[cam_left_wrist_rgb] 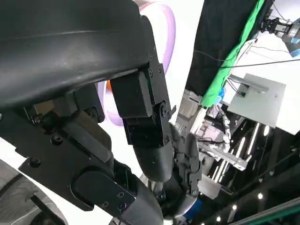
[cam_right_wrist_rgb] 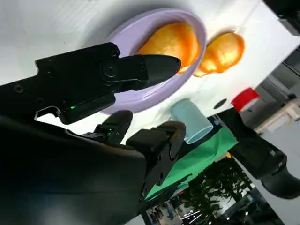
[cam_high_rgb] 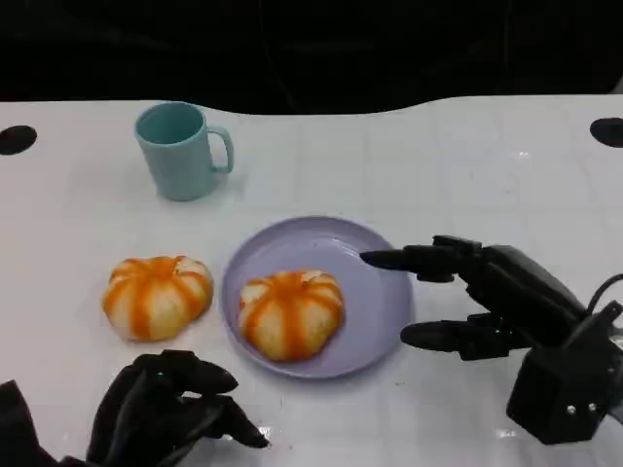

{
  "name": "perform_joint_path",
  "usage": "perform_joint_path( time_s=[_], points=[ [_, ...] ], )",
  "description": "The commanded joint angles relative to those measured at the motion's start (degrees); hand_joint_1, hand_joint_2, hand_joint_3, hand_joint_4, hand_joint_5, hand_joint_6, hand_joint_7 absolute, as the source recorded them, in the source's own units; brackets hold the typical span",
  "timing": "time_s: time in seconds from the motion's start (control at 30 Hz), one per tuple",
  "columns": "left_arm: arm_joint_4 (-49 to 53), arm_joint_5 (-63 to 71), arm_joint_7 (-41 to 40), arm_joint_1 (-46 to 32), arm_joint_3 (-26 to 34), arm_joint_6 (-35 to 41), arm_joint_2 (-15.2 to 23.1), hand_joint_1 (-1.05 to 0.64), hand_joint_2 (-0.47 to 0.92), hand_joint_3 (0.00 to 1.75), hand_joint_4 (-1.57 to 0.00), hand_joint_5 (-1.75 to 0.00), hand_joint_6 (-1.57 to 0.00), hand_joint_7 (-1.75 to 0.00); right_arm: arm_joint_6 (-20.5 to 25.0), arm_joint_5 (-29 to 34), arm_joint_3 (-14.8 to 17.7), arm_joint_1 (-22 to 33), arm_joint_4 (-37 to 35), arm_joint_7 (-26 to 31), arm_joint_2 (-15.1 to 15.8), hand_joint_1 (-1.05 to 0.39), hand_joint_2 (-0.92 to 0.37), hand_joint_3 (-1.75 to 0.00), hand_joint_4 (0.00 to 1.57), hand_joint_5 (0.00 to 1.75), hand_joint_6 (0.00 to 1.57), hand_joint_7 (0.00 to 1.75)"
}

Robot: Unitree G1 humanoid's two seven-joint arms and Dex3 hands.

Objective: Grasp the bread from the table and place it into the plate.

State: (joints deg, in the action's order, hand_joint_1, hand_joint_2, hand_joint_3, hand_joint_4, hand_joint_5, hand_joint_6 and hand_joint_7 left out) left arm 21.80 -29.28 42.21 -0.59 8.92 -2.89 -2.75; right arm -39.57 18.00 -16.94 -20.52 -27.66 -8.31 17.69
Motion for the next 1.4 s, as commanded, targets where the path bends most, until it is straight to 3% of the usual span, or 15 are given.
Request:
perform_joint_path(
  time_s=[0.03, 0.17, 0.23, 0.33, 0.5, 0.63, 0.73, 0.83, 1.13, 1.4],
  points=[
    [0.3, -0.5, 0.2, 0.2, 0.6, 0.4, 0.7, -0.95, 0.63, 0.00, -1.57, -0.44, -1.57, -0.18, -0.3, -6.6, 2.9, 3.3, 3.5, -3.2, 0.8, -0.50, -0.92, -0.24, 0.41, 1.22, 0.75, 0.25],
    [0.2, -0.4, -0.1, 0.2, 0.6, 0.4, 0.6, -0.97, 0.62, 0.00, -1.57, -0.45, -1.57, -0.19, 1.1, -15.2, 4.9, 6.9, 6.8, -8.3, 0.2, -0.45, -0.92, -0.26, 0.49, 1.43, 0.59, 0.97],
    [0.1, -0.3, -0.2, 0.2, 0.6, 0.3, 0.5, -0.98, 0.63, 0.00, -1.57, -0.45, -1.57, -0.19, 2.8, -19.0, 5.7, 8.6, 8.6, -10.5, -0.3, -0.45, -0.92, -0.27, 0.51, 1.57, 0.56, 1.17],
    [-0.3, -0.2, -0.6, 0.1, 0.5, 0.6, 0.5, -0.98, 0.62, 0.00, -1.57, -0.45, -1.57, -0.19, 6.7, -24.1, 6.9, 11.5, 12.2, -13.4, -1.0, -0.46, -0.92, -0.29, 0.57, 1.72, 0.56, 1.33],
    [-0.2, -0.3, -0.2, 0.1, 0.6, 0.5, 0.6, -0.98, 0.63, 0.00, -1.57, -0.46, -1.57, -0.19, 14.2, -28.5, 8.6, 16.8, 20.6, -15.7, -0.9, -0.47, -0.92, -0.35, 0.69, 1.75, 0.57, 1.46],
    [-0.7, -0.5, -0.4, -0.2, 0.7, 1.3, 0.6, -0.97, 0.62, 0.00, -1.57, -0.46, -1.57, -0.19, 18.6, -29.6, 9.3, 21.0, 27.0, -16.0, -1.2, -0.49, -0.92, -0.37, 0.73, 1.75, 0.53, 1.66],
    [-0.8, -0.3, -0.4, -0.3, 0.6, 1.0, 0.6, -0.97, 0.63, 0.00, -1.57, -0.45, -1.57, -0.18, 23.8, -30.5, 9.7, 24.3, 31.8, -15.9, -1.2, -0.52, -0.92, -0.37, 0.75, 1.75, 0.54, 1.73],
    [-1.0, -0.5, -0.3, -0.5, 0.7, 1.3, 0.7, -0.97, 0.62, 0.00, -1.57, -0.45, -1.57, -0.18, 26.1, -31.2, 10.0, 26.3, 33.8, -16.2, -1.9, -0.50, -0.92, -0.37, 0.76, 1.75, 0.55, 1.74],
    [-1.2, -0.8, 0.8, -0.9, 1.0, 1.4, 1.3, -0.95, 0.63, 0.00, -1.57, -0.45, -1.57, -0.18, 26.4, -30.2, 11.0, 28.3, 32.9, -15.3, -4.7, -0.45, -0.92, -0.37, 0.82, 1.75, 0.60, 1.75],
    [-1.1, -1.0, 0.7, -0.8, 1.1, 2.0, 1.7, -0.96, 0.62, 0.01, -1.57, -0.44, -1.57, -0.18, 24.1, -32.7, 12.5, 26.0, 27.0, -20.1, -5.6, -0.48, -0.92, -0.35, 0.82, 1.75, 0.65, 1.75]
  ],
)
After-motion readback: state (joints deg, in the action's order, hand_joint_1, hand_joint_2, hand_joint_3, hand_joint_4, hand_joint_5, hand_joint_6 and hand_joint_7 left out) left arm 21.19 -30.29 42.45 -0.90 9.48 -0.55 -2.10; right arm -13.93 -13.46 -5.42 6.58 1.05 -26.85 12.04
